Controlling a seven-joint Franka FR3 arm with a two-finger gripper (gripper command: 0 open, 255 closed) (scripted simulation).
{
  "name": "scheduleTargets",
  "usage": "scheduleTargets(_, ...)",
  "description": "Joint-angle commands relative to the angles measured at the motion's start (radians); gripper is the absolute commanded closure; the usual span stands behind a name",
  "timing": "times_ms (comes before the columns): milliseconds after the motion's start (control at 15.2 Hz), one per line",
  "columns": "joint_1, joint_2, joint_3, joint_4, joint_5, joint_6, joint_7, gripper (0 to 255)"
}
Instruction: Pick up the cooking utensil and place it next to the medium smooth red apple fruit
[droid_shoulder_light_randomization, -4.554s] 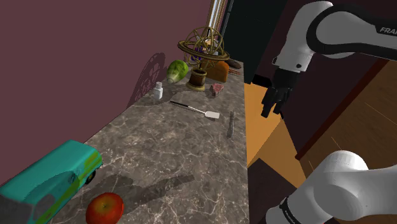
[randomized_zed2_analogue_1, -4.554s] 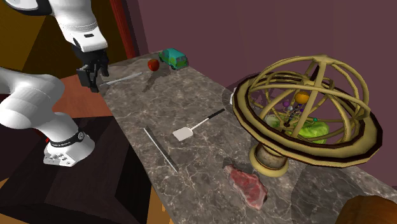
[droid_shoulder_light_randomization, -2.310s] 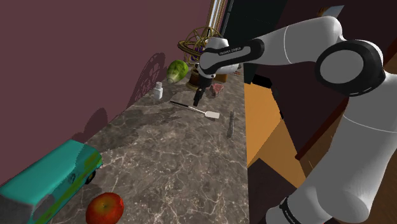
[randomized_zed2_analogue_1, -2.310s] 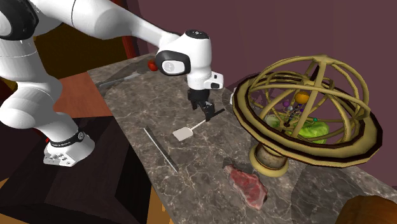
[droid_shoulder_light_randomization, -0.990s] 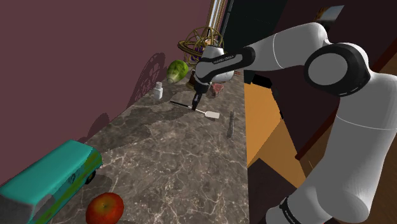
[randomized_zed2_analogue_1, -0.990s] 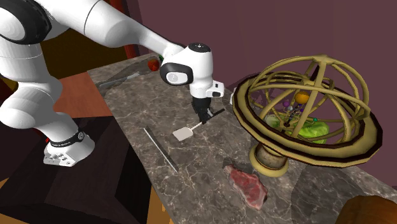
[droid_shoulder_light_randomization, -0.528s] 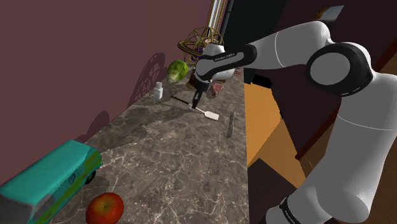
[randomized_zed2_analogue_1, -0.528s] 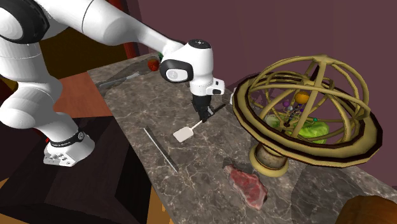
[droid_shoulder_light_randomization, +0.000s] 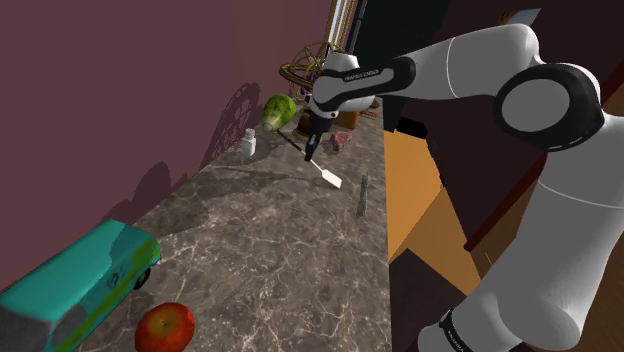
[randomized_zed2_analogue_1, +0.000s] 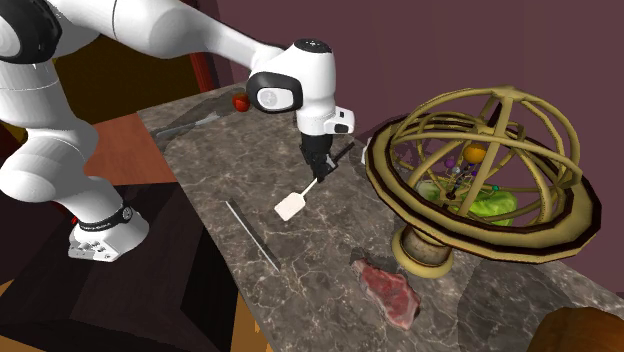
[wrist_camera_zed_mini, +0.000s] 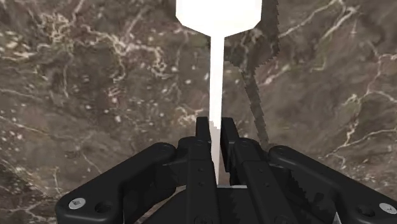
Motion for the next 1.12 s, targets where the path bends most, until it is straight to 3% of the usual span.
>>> scheduleTargets(0, 0.000, -0.007, -0.001, 0.019, -0.002, -0.027, 0.002, 255)
scheduleTargets(1056, 0.000, -0.059, -0.006, 0.166, -0.018, -0.224, 0.018, 255)
